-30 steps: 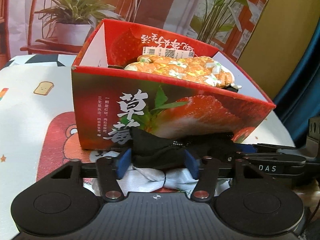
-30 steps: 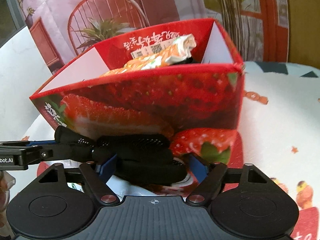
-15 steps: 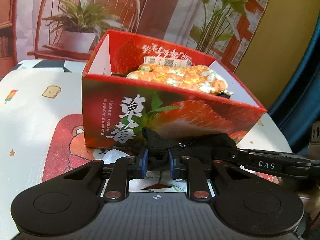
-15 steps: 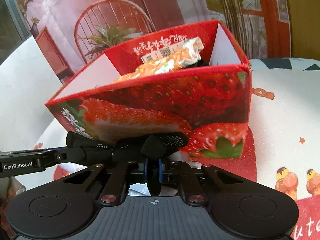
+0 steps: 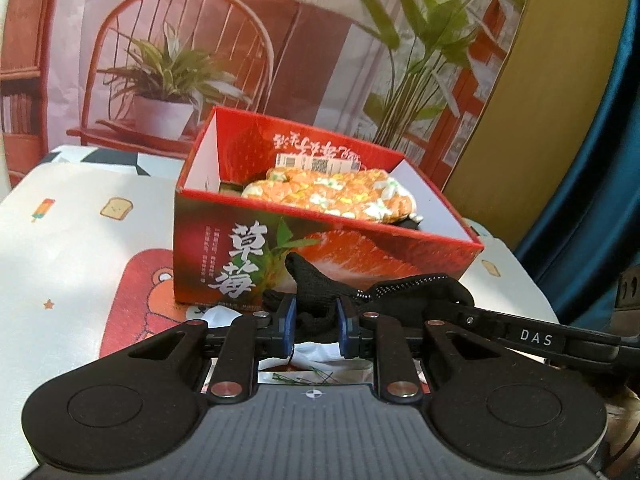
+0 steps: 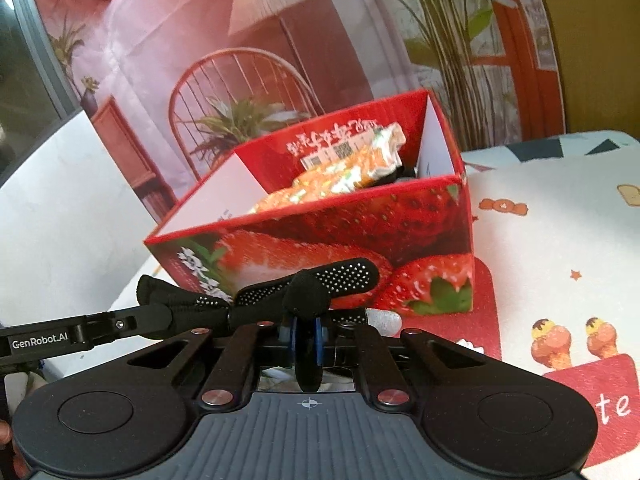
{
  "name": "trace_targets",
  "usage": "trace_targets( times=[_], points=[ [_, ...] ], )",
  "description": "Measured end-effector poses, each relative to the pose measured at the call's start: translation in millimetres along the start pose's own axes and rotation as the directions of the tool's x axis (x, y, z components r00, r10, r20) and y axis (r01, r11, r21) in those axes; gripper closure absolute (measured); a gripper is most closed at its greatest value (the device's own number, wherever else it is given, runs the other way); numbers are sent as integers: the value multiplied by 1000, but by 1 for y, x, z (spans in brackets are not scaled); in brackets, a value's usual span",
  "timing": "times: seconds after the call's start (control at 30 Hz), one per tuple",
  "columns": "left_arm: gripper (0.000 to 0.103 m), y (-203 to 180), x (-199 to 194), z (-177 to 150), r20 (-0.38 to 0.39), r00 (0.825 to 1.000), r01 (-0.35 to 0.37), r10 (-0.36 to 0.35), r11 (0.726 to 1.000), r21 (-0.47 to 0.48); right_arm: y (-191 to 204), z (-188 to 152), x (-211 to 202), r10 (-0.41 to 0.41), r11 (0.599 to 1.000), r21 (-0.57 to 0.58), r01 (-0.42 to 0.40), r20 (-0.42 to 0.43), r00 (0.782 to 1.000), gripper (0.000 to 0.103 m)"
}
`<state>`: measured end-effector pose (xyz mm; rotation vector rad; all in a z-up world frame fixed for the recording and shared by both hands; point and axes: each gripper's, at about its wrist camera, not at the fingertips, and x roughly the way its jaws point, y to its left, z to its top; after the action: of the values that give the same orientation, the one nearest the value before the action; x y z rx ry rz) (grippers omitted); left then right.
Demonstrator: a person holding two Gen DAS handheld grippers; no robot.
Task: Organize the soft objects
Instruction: 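Lift the black mesh-trimmed item and lower it into the red box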
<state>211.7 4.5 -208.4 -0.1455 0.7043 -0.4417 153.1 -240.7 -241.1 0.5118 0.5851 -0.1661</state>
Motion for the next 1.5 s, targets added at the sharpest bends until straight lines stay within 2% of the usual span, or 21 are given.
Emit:
trace_targets(
  times=[0.7, 1.17, 1.33, 1.5],
  points=[
    [81, -12, -33, 32, 114, 993, 11, -19, 997, 73, 33, 34, -44, 46, 998, -53, -39, 138, 989, 95],
    [81, -19, -28, 88, 198, 980, 1, -22, 994, 105, 49, 97, -34, 52, 988, -153, -20, 212, 976, 95],
    [81, -13, -10, 106, 183, 983, 1, -16, 997, 83, 51, 118, -16, 43, 983, -182, -4, 211, 977, 95],
    [81, 0, 19, 111, 127, 992, 1, -8, 999, 50, 44, 126, 10, 26, 985, -173, 6, 181, 983, 95]
  ],
)
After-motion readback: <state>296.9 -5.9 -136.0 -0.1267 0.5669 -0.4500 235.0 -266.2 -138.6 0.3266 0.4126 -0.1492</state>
